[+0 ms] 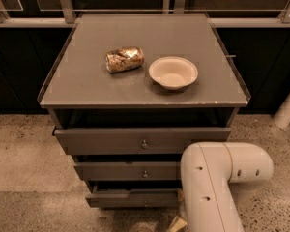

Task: Open bottom drawer

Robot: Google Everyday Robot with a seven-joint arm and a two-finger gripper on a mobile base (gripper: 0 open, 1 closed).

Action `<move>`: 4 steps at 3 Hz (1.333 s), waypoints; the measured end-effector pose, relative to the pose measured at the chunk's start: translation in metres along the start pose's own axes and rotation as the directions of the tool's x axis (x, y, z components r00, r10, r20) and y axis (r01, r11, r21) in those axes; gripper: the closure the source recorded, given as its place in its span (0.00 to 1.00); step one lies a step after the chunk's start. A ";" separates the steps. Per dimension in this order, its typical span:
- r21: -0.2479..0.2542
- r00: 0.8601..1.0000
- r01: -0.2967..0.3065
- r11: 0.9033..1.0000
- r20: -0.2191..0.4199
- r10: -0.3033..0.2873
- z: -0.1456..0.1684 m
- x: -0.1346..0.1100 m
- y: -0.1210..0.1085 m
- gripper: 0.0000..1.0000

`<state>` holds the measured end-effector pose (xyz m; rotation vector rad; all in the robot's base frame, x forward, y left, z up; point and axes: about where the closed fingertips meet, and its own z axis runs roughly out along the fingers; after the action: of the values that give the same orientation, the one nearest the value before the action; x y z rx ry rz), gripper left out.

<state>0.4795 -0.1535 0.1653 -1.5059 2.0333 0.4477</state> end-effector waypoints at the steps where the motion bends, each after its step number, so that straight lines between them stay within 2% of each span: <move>1: 0.054 1.000 -0.005 0.999 -0.001 0.005 -0.010 -0.002 -0.008 0.00; 2: 0.082 1.000 0.026 0.996 -0.005 -0.026 -0.012 -0.002 -0.015 0.00; 3: 0.081 1.000 0.028 0.996 -0.005 -0.028 -0.012 -0.002 -0.014 0.00; 4: 0.026 0.998 0.050 0.998 -0.034 -0.049 0.020 -0.002 -0.012 0.00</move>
Offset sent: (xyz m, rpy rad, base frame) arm 0.0296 -0.0542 0.0721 -0.0932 -0.2492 -0.2404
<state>0.4965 -0.1448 0.1516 -1.5544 2.0146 0.3764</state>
